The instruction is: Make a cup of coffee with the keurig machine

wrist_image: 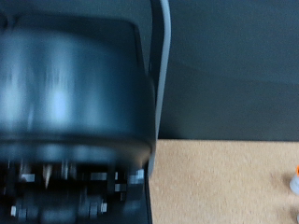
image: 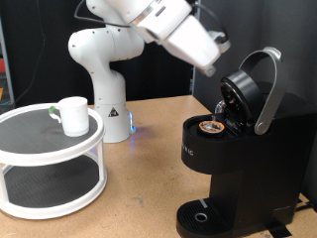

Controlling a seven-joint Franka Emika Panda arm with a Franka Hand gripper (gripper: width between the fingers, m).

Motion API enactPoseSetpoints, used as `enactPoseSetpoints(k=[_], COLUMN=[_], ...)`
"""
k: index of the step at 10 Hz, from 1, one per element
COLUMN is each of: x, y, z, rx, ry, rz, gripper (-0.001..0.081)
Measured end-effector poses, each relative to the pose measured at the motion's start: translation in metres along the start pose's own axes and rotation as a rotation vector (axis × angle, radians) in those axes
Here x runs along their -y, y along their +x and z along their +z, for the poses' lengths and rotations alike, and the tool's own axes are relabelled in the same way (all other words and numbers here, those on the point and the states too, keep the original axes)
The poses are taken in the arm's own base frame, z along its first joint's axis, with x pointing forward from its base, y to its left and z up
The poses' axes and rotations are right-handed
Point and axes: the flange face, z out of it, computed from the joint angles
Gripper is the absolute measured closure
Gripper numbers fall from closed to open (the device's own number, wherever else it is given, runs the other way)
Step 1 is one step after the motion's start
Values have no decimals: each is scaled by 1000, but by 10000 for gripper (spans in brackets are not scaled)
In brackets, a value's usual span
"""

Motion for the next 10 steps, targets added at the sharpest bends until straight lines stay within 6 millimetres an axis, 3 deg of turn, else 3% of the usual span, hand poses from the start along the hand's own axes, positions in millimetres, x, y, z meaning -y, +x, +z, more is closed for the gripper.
enactPoseSetpoints(k=[6, 10], x=[76, 131], y=[59, 97], z=[39, 54], rx=[-2, -27], ry=[-7, 18], rz=[-22, -26], gripper=[805, 805])
